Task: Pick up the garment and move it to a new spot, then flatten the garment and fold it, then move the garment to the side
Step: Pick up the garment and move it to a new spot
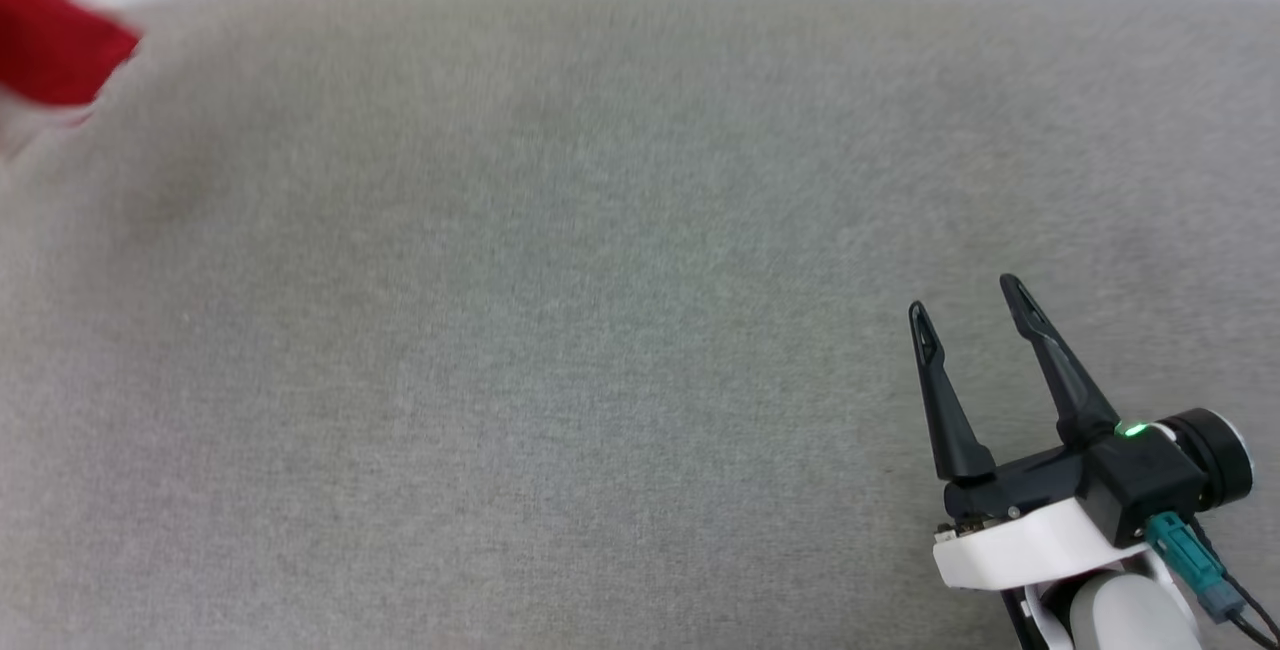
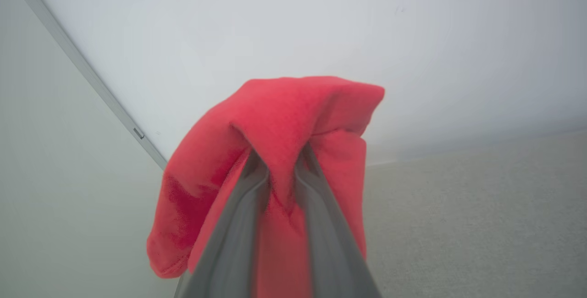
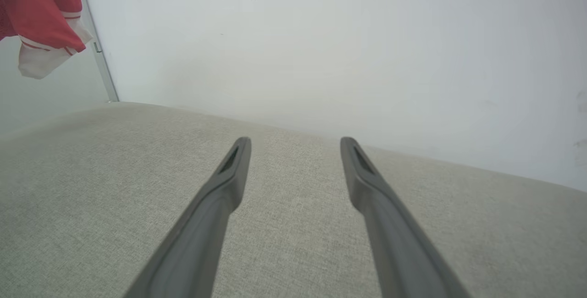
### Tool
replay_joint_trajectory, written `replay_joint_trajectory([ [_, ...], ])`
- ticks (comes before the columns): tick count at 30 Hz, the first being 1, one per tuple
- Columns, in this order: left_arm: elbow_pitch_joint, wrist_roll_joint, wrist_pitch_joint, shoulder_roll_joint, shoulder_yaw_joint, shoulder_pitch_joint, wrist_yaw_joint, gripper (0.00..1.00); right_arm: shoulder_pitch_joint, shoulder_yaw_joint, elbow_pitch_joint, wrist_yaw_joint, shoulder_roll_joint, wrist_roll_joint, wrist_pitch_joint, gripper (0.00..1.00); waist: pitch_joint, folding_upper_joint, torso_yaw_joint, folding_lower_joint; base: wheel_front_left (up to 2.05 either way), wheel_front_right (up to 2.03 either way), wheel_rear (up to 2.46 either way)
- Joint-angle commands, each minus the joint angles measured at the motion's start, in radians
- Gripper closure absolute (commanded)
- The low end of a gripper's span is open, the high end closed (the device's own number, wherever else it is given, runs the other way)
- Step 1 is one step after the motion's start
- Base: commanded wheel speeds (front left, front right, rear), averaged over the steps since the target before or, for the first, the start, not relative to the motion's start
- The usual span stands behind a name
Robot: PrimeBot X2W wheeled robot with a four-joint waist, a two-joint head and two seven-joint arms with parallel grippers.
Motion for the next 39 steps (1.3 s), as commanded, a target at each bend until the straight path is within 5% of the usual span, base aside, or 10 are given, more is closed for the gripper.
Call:
replay_joint_trajectory([
  [1, -0.017, 0.014, -0.014, -0.002, -0.002, -0.01, 0.01, 1.0, 0.012, 0.002, 0.003, -0.001, -0.002, 0.007, -0.002, 0.0, -0.061, 0.0, -0.028, 0.0001, 0.0, 0.0, 0.0],
  [8, -0.204, 0.096, -0.047, -0.09, -0.065, -0.032, 0.053, 1.0, 0.029, -0.003, 0.005, -0.001, -0.002, 0.021, -0.002, 0.0, -0.115, 0.0, -0.075, 0.0001, 0.0, 0.0, 0.0],
  [17, -0.346, 0.165, -0.091, -0.316, -0.201, 0.043, 0.146, 1.0, 0.036, -0.011, -0.003, -0.001, -0.002, 0.023, -0.002, 0.0, -0.127, 0.0, -0.154, 0.0001, 0.0, 0.0, 0.0],
  [23, -0.294, 0.215, -0.166, -0.508, -0.323, 0.143, 0.208, 1.0, 0.031, -0.036, -0.018, -0.001, -0.002, 0.025, -0.002, 0.0, -0.104, 0.0, -0.197, 0.0001, 0.0, 0.0, 0.0],
  [29, -0.133, 0.273, -0.173, -0.665, -0.495, 0.231, 0.184, 1.0, 0.024, -0.04, -0.022, -0.001, -0.001, 0.028, -0.002, 0.0, -0.085, 0.0, -0.228, 0.0001, 0.0, 0.0, 0.0],
  [30, -0.107, 0.277, -0.163, -0.685, -0.524, 0.243, 0.172, 0.8, 0.024, -0.04, -0.021, -0.001, -0.002, 0.028, -0.002, 0.0, -0.085, 0.0, -0.23, 0.0001, 0.0, 0.0, 0.0],
  [32, -0.056, 0.274, -0.143, -0.722, -0.568, 0.262, 0.148, 0.0, 0.024, -0.041, -0.02, -0.001, -0.002, 0.03, -0.002, 0.0, -0.085, 0.0, -0.234, 0.0001, 0.0, 0.0, 0.0],
  [39, 0.023, 0.271, -0.201, -0.784, -0.599, 0.288, 0.123, 0.0, 0.038, -0.049, -0.008, -0.001, -0.002, 0.024, -0.002, 0.0, -0.116, 0.0, -0.222, 0.0001, 0.0, 0.0, 0.0],
])
